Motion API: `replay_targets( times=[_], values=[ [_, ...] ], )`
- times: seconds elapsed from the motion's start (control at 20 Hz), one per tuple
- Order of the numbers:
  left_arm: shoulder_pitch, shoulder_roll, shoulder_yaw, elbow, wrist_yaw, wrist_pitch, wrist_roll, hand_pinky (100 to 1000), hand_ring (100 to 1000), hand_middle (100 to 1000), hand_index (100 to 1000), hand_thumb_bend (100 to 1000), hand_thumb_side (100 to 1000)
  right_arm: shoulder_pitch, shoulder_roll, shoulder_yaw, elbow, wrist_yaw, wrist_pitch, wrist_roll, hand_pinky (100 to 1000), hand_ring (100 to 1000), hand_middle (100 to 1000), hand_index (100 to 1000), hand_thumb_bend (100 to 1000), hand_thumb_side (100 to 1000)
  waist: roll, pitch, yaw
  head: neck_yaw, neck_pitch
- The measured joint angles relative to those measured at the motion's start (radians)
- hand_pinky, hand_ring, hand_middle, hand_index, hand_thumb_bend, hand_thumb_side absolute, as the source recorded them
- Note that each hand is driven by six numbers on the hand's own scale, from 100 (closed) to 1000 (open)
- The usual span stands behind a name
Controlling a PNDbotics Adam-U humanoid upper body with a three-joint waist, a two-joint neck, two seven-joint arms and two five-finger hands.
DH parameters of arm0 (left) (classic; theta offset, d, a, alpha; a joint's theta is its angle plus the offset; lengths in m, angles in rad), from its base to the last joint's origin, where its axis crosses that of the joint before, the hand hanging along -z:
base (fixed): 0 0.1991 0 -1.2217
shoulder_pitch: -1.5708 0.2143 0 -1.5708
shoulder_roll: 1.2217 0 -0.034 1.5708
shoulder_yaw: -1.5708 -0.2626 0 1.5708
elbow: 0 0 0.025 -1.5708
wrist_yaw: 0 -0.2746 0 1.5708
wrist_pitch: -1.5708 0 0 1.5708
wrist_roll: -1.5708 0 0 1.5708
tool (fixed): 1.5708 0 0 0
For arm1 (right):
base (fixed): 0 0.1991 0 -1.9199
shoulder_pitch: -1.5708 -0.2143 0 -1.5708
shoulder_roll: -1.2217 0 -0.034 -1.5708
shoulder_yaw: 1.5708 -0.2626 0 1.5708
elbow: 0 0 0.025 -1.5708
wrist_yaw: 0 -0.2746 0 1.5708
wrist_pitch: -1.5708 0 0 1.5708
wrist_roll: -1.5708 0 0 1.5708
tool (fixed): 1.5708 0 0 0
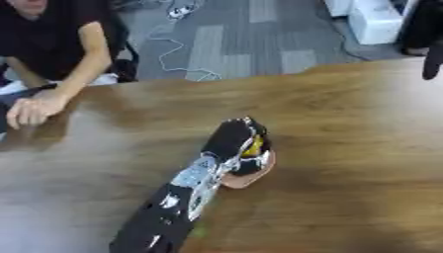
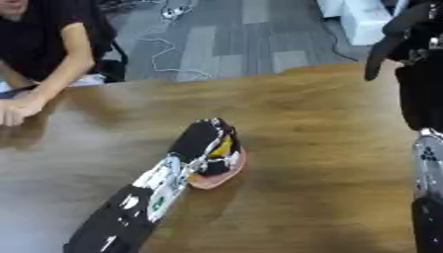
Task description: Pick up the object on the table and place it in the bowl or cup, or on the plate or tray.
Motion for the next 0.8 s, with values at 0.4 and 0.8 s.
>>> replay_targets(
  times=[0.4,0.8],
  values=[
    [0.001,0.001,0.007,-0.011,0.000,-0.022,-0.039,276,469,484,567,168,732,0.000,0.000,0.000,0.000,0.000,0.000,0.000,326,461,590,1000,154,1000,0.000,0.000,0.001,0.000,0.000],
    [0.001,0.002,0.007,-0.021,0.000,-0.028,-0.040,302,475,490,569,216,818,0.000,0.000,0.000,0.000,0.000,0.000,0.000,326,460,590,1000,155,1000,0.000,0.000,0.001,0.000,0.000]
  ],
)
